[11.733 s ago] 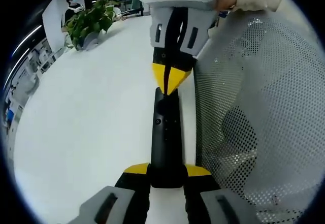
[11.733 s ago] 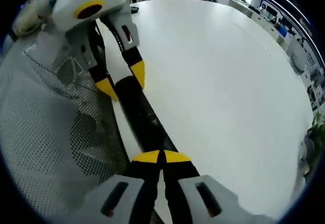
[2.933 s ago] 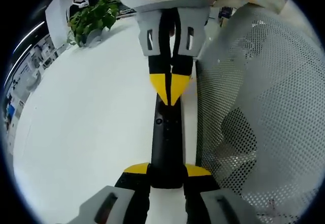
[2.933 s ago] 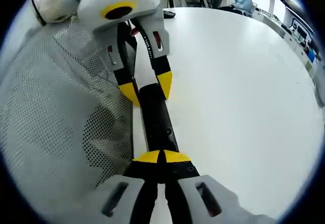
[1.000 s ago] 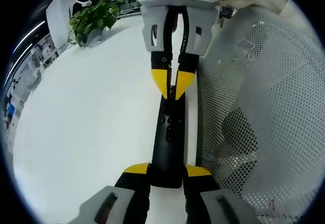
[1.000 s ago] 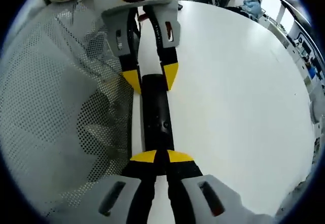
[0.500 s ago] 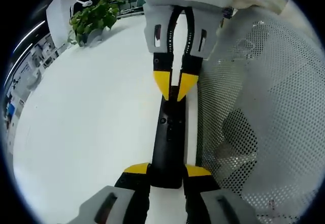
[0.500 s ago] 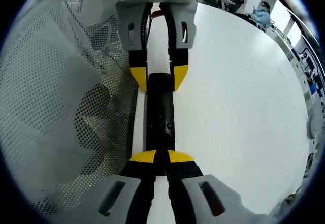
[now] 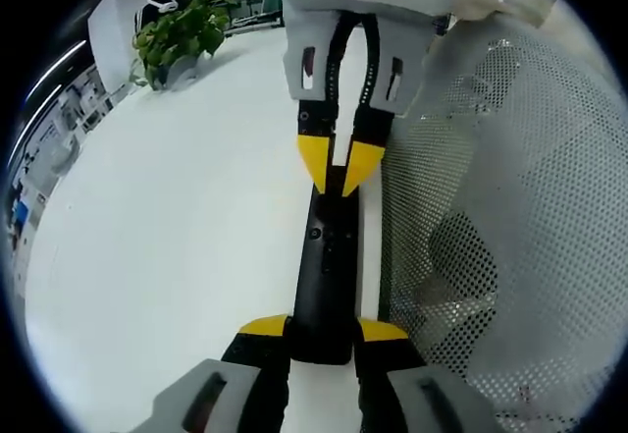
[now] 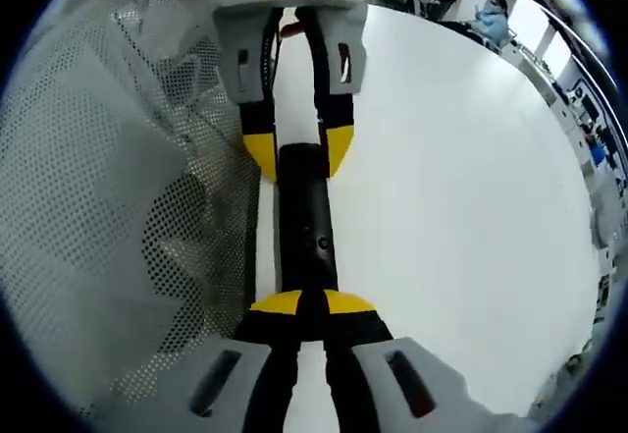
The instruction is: Press the specified remote control buttons in sequence, fully releasing each button before pressing the next.
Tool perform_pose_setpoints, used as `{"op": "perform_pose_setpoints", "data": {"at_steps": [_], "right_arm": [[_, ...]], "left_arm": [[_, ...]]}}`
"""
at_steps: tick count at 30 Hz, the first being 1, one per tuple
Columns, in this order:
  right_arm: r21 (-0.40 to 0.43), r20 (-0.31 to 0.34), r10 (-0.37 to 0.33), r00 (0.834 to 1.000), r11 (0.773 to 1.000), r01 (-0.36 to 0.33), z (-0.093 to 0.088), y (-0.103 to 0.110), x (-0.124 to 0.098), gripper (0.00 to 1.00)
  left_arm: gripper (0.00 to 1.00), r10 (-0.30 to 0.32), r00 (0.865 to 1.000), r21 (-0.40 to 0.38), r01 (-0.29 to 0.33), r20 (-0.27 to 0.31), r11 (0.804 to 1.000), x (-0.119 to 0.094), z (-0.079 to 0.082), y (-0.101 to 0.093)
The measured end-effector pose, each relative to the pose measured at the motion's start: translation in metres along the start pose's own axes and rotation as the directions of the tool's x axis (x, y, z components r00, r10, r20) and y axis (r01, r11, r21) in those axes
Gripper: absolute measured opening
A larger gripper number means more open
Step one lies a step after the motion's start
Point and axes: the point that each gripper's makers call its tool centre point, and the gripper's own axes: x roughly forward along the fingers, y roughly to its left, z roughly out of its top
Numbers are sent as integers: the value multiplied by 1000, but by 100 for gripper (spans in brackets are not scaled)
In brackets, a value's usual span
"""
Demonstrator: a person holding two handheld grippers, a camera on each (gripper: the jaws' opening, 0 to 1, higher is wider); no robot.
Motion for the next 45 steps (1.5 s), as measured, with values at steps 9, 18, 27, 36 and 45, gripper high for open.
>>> {"op": "perform_pose_setpoints", "data": {"at_steps": [9, 18, 27, 36, 45], "right_arm": [[-1, 3, -7, 1000, 1000, 7, 2, 2, 1, 12], [19, -9, -5, 1000, 1000, 5, 3, 0, 2, 12], [27, -28, -8, 1000, 1000, 8, 2, 0, 2, 11], [8, -88, -8, 996, 1000, 8, 4, 0, 4, 11], [47, -136, -12, 991, 999, 19, 3, -2, 5, 8]], "left_arm": [[25, -1, 1000, 3, 1, 0, 1000, 0, 0, 0], [25, -2, 1000, 5, 2, -2, 1000, 0, 0, 0], [25, -2, 1000, 7, 2, -3, 1000, 0, 0, 0], [25, -1, 1000, 8, 1, -4, 1000, 0, 0, 0], [25, 1, 1000, 12, -1, -10, 1000, 0, 0, 0]]}}
